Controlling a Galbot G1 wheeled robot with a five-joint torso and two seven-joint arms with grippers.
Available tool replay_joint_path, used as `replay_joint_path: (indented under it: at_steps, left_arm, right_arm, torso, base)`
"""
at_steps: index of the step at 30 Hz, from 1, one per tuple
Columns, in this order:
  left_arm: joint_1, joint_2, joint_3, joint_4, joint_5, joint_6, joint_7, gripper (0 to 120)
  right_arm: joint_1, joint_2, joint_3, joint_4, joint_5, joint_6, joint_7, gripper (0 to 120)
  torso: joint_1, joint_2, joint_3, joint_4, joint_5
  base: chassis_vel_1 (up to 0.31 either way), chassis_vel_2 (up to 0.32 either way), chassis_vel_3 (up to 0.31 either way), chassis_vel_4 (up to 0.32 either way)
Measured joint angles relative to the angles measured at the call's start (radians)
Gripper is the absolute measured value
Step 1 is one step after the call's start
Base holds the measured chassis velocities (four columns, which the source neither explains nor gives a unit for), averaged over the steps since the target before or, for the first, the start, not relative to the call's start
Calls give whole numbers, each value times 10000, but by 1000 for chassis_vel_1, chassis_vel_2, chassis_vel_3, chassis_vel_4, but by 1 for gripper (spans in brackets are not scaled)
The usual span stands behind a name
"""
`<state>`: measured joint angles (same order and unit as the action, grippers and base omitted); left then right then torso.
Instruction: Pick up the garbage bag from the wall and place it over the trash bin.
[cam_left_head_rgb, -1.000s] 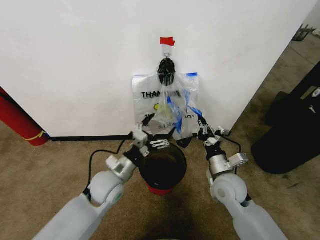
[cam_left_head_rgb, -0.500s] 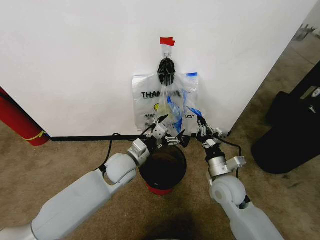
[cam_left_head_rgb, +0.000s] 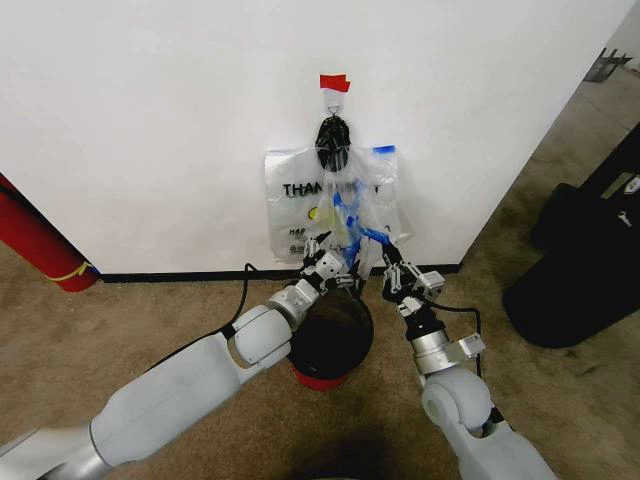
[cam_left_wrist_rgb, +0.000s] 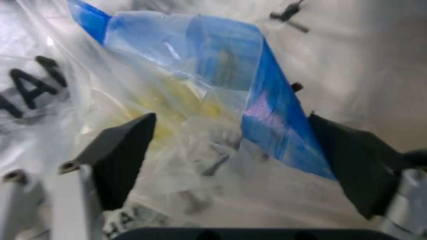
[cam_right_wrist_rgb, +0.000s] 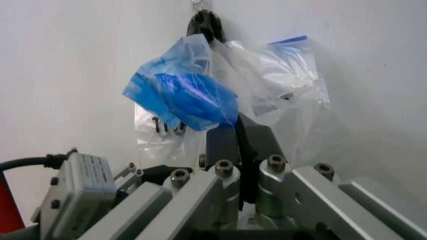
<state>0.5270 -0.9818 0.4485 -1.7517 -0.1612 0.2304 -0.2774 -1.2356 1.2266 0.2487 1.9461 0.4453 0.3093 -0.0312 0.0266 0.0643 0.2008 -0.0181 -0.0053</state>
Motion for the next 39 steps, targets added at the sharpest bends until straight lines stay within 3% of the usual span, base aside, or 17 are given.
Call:
replay_joint_path:
  at_steps: [4, 13, 23, 30, 34, 39]
  left_arm:
    - [77, -87, -43, 206, 602, -125, -492, 68]
    - [384, -36, -412, -39, 647, -153, -1200, 39]
    - [845, -47, -1096, -571, -285, -281, -1603, 1]
    - [1334, -179, -2360, -1145, -2060, -289, -1575, 0]
    - [2356, -699, -3416, -1527, -2800, -424, -1428, 0]
    - [3175, -1348, -4060, -1947, -3168, -538, -1339, 0]
  right_arm:
    - [-9, 16, 29, 19, 7, 15, 27, 0]
    - [-64, 69, 162, 33, 20, 45, 77, 0]
    - [-289, 15, 367, -66, 336, 153, 318, 0]
    - [-411, -78, 327, -105, 972, 154, 671, 0]
    - [-549, -79, 339, -138, 1195, 189, 964, 0]
    - [-761, -68, 303, -111, 1136, 209, 1334, 0]
  torso:
    - [0, 0, 0, 0, -1]
    - [-1, 0, 0, 0, 0]
    - [-1, 0, 0, -1, -1]
    - [-1, 2, -1, 0, 1]
    - [-1, 2, -1, 2, -1]
    - [-1, 2, -1, 0, 0]
  base:
    - [0, 0, 0, 0]
    - [0, 0, 0, 0]
    - [0, 0, 0, 0]
    - [0, 0, 0, 0]
    - [0, 0, 0, 0]
    - [0, 0, 0, 0]
